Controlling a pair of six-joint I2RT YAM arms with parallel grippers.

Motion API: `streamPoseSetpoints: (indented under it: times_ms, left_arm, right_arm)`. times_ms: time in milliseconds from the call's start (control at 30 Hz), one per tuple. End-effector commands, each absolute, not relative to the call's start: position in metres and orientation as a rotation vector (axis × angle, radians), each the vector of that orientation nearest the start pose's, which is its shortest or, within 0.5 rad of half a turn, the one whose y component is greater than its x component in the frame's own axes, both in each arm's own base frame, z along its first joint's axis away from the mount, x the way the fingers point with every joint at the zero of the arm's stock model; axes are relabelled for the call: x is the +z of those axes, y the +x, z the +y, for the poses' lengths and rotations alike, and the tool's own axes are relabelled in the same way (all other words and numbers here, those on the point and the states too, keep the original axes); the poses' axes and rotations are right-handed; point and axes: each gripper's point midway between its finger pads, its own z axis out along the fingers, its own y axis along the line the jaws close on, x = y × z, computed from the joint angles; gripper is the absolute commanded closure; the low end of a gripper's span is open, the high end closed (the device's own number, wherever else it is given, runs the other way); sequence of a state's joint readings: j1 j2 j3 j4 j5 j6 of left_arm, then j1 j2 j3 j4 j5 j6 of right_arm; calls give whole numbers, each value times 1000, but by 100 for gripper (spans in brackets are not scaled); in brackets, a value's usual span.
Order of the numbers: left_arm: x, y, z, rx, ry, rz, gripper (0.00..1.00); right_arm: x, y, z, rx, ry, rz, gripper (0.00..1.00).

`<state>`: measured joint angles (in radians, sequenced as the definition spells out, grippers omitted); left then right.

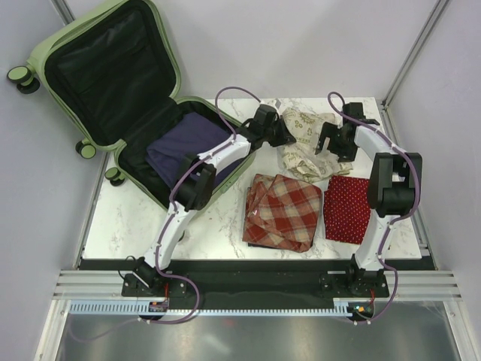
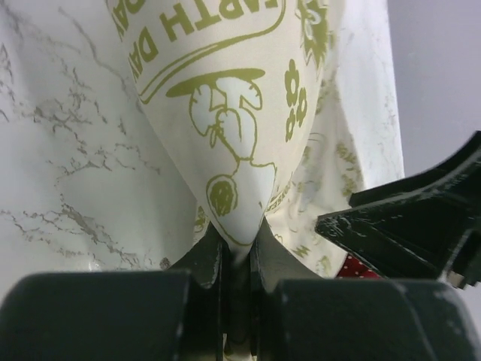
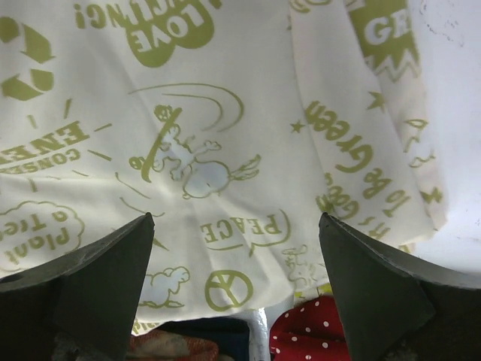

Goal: Pack the luggage
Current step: Place the clothes in the luggage.

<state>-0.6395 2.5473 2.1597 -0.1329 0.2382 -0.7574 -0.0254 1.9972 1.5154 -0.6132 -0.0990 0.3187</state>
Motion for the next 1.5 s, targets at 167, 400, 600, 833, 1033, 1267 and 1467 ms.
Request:
streamPoseSetpoints:
  times_ms: [167, 400, 600, 833, 1033, 1267, 1467]
  left_arm:
    - [244, 505, -449, -1098, 175, 1969, 98]
    - [281, 494, -413, -1017, 122, 2008, 98]
    - [301, 490, -358, -877, 19, 2050, 98]
    - [311, 479, -260, -757, -126, 2080, 98]
    - [293, 470, -182, -629, -203, 2128, 98]
    - [266, 442, -121, -423, -303, 2162, 98]
    - [222, 420, -81, -219, -416, 2189, 98]
  right_arm:
    - [92, 460, 19, 230, 401, 2553, 2]
    - [96, 463, 20, 246, 416, 2532, 2]
    - [98, 465, 23, 265, 415, 2523, 2]
    - [110, 472, 29, 321, 414, 2493, 2]
    - [110, 472, 32, 343, 415, 2492, 2]
    - [107, 473, 39, 363, 408, 2494, 2]
    - [105, 475, 44, 380, 397, 2500, 2]
